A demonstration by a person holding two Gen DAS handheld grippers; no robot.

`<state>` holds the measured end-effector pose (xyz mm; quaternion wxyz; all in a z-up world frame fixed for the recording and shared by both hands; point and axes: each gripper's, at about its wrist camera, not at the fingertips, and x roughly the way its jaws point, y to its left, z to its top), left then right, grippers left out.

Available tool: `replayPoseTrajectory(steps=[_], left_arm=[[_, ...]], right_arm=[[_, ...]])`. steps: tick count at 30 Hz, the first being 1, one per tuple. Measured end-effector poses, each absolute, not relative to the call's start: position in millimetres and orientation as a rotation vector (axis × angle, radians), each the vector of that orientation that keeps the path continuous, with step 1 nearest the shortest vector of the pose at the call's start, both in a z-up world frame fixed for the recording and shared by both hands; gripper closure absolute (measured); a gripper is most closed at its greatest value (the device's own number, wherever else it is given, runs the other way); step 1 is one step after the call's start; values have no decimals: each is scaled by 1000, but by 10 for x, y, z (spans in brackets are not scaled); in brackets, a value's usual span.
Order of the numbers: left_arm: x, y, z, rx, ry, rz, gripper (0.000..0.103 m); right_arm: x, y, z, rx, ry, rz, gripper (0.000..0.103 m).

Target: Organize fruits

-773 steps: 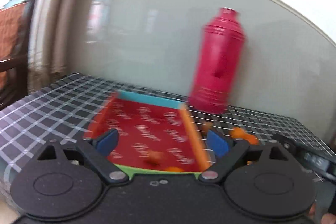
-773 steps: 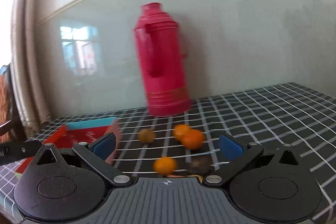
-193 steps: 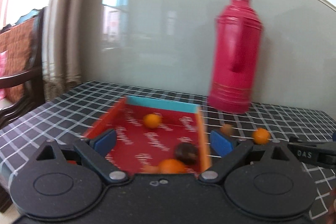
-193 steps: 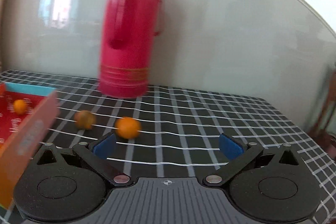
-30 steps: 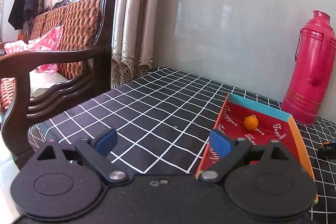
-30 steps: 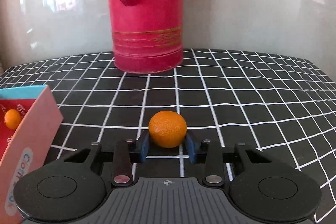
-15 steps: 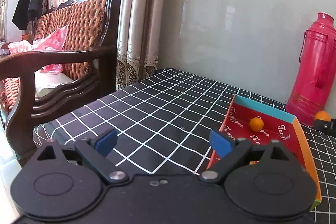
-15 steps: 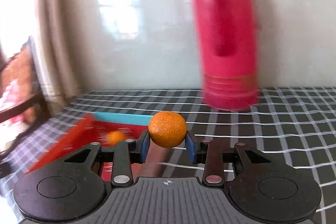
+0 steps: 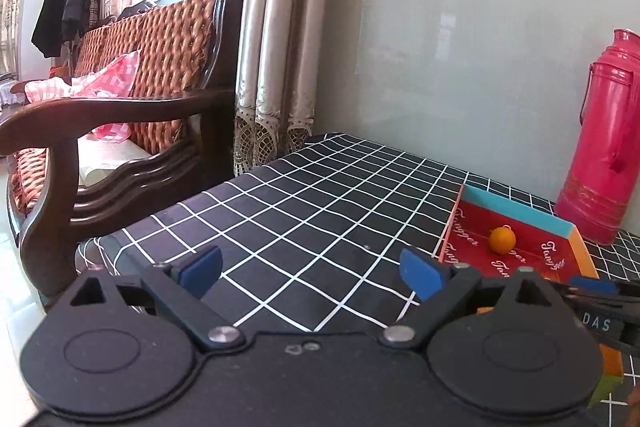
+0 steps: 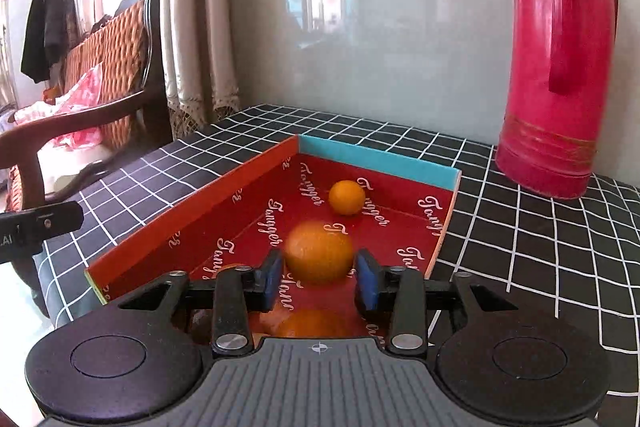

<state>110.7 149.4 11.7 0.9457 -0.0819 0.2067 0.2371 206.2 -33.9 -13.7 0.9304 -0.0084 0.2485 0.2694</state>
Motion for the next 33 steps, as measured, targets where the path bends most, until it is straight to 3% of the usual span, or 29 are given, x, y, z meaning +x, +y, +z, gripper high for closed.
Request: replayPoseTrajectory(steps=[2,7,11,17,33], left_arm=[[1120,1466,121,-158,418,475,13],[1140,1280,174,-110,387,420,12],[1085,1107,217,-85,364,354,9],[889,850,201,-76,431,269,9],[-118,439,866,-31,408,212,6]], right_arm=[[2022,-373,-109,-8,472,535,17],[1805,-630,25,29,427,458,16],[1549,-840,16,26,427,356,2],[1120,-1133,21,62,476,277,1],[45,-1336,725,111,468,163,0]])
